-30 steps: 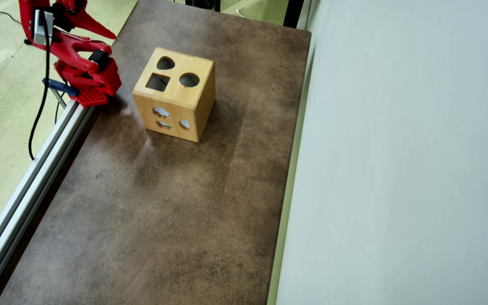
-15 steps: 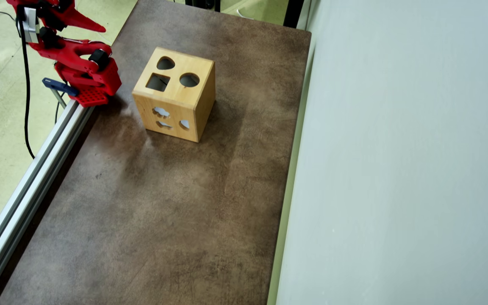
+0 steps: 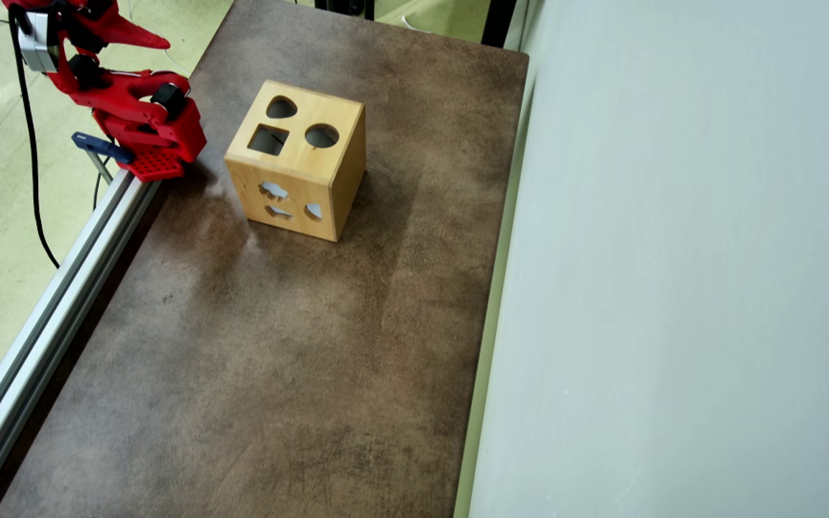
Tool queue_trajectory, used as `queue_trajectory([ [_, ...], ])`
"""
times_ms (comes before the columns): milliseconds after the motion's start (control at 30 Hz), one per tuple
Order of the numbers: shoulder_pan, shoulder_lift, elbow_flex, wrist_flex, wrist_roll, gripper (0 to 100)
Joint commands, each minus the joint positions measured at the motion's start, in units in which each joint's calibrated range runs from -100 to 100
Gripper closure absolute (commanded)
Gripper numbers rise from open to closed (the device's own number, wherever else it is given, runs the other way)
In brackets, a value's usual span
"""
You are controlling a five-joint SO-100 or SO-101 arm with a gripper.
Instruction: Pick and place the red cube on the square hole
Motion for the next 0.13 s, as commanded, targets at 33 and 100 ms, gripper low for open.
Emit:
queue_trajectory([
  [33,-0.2,0.2,-0.7,0.2,0.1,8],
  [100,-0.2,0.2,-0.7,0.2,0.1,8],
])
